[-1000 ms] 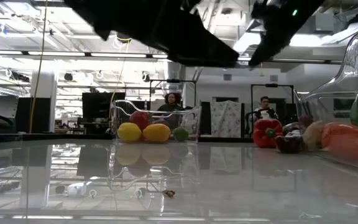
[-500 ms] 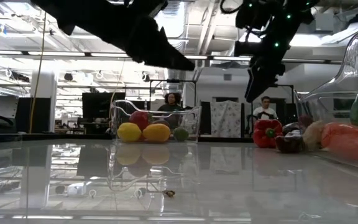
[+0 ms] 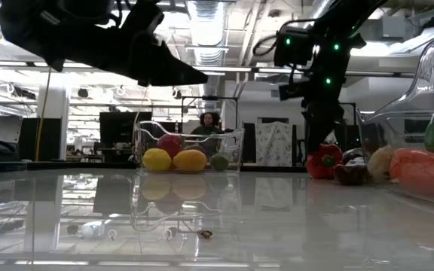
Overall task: Sort produce into baskets
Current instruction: Put the red bell pepper into the bottom transparent bin
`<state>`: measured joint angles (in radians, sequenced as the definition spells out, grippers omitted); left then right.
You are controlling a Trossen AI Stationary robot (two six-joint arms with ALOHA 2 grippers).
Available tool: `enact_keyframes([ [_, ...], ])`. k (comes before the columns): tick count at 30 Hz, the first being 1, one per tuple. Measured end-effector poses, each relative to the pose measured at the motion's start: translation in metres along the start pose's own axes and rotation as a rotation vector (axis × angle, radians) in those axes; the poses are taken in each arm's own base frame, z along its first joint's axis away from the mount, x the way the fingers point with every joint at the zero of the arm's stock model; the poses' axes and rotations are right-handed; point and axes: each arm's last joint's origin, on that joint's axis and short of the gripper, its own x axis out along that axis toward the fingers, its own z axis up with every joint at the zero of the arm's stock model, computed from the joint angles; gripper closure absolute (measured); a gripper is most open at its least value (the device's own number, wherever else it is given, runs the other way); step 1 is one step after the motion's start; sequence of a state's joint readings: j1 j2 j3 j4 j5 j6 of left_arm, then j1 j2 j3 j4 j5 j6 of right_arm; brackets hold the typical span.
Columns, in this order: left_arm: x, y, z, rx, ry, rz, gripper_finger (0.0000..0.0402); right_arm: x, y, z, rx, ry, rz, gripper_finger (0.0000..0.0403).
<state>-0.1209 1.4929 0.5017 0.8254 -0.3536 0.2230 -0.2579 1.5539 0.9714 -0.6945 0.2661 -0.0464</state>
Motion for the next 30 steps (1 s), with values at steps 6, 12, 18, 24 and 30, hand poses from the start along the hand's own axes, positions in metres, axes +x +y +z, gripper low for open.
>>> enact_keyframes([
  [6, -0.007, 0.007, 0.008, -0.027, 0.015, 0.047, 0.0119, 0.012, 0.001, -0.004, -0.006, 0.054, -0.024, 0.0025],
  [12, -0.012, 0.009, 0.009, -0.045, 0.043, 0.049, 0.0119, 0.02, 0.001, -0.013, -0.005, 0.074, -0.029, 0.0034],
  [18, -0.012, 0.009, 0.01, -0.05, 0.041, 0.05, 0.0119, 0.02, 0.001, -0.012, -0.012, 0.064, -0.034, 0.0079],
  [24, -0.012, 0.009, 0.01, -0.068, 0.039, 0.043, 0.0119, 0.008, 0.0, -0.004, -0.03, 0.104, -0.019, 0.0108],
  [30, -0.012, 0.009, 0.009, -0.067, 0.041, 0.044, 0.0119, -0.041, 0.005, 0.023, -0.033, 0.094, -0.003, 0.011],
])
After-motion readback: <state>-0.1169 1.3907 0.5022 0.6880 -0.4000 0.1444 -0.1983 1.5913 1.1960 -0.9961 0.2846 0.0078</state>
